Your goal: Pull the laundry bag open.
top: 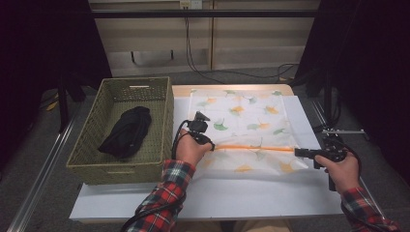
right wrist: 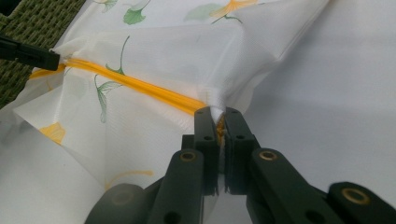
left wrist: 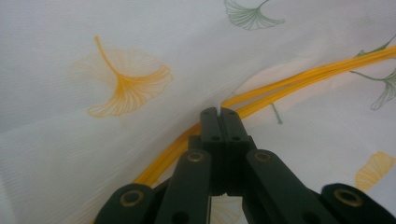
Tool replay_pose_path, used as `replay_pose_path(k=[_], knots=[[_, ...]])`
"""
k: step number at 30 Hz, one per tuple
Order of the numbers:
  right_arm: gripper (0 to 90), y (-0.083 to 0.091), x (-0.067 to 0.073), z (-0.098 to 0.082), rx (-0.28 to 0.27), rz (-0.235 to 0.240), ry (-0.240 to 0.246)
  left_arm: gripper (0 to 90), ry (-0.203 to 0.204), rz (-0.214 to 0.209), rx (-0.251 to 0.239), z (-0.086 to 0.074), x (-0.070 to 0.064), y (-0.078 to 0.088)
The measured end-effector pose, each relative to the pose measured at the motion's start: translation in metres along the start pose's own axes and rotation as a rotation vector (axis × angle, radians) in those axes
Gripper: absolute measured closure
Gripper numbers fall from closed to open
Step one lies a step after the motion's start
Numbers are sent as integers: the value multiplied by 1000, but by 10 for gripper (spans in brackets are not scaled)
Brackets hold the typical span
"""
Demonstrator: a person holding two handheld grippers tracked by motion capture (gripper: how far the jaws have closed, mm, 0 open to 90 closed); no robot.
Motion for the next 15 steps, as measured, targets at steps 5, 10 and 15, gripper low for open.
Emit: replay_pose_path(k=[5, 10, 15], knots=[[862, 0, 0, 0, 0, 4, 3, 900, 10, -9, -1, -1, 2, 2], [861, 0, 1, 1, -1, 5, 4, 900, 6, -7, 0, -1, 3, 4], [861, -1, 0, 0, 6, 0, 8, 900, 13, 3, 4, -1, 6, 6]])
Point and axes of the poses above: each handheld gripper's, and its own axes: y roughly backward along the jaws, z roughly out of its top, x roughly to its left, the point moved 1 cm from there along -y, roughly forward along the jaws, and after that the axes turned 4 degrees about x, right-handed, at the moved point
